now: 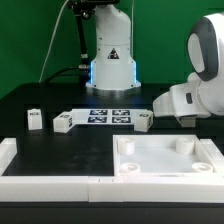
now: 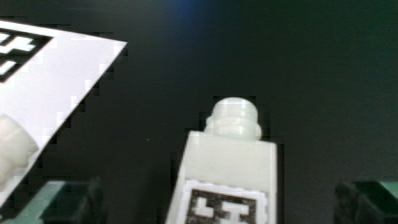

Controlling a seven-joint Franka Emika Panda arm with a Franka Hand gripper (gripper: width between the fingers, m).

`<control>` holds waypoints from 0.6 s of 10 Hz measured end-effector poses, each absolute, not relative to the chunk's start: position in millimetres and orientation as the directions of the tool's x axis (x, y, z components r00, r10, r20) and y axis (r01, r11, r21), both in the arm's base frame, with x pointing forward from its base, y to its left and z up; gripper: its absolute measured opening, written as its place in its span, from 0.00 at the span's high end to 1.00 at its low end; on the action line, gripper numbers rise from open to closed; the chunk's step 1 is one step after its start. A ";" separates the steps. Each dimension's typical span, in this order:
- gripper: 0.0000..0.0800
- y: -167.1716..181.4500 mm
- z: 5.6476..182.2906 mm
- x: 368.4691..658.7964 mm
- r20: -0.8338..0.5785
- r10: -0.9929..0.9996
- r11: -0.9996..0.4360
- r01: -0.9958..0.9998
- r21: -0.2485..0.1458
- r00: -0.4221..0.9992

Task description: Assemble one leg

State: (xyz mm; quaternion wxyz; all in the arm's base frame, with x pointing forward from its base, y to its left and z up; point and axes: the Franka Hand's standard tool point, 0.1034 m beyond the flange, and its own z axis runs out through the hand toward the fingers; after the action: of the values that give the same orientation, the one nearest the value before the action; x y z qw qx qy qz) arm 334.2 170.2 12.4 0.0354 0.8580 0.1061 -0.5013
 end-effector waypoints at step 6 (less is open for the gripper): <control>0.50 169.3 6.5 329.1 -0.865 0.147 -0.975 0.217 -0.045 0.479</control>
Offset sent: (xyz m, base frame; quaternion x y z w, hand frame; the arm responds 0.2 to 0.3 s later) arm 0.0021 -0.0033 -0.0023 -0.0016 -0.0194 0.0297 0.9994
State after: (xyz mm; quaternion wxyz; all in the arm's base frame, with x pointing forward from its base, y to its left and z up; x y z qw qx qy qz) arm 329.1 169.3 6.5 0.0350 0.8592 0.1057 -0.4993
